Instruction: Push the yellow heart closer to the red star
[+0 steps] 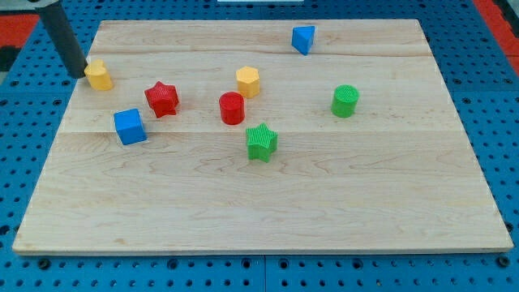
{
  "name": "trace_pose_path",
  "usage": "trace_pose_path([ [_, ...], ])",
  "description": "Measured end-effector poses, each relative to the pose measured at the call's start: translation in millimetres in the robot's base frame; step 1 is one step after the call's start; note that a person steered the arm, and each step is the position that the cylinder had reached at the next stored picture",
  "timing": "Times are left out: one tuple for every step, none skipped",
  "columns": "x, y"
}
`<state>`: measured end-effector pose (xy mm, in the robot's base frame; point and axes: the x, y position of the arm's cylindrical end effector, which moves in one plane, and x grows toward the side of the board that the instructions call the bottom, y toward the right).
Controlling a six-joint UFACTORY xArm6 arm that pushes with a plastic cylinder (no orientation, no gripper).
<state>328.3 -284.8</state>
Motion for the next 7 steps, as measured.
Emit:
trace_pose_path([
  [10.3, 6.0],
  [19.6, 10.2],
  [15.5, 9.9],
  [-4.0, 9.9],
  [-6.2, 11.3],
  [6.8, 12.8],
  [12.1, 24.6],
])
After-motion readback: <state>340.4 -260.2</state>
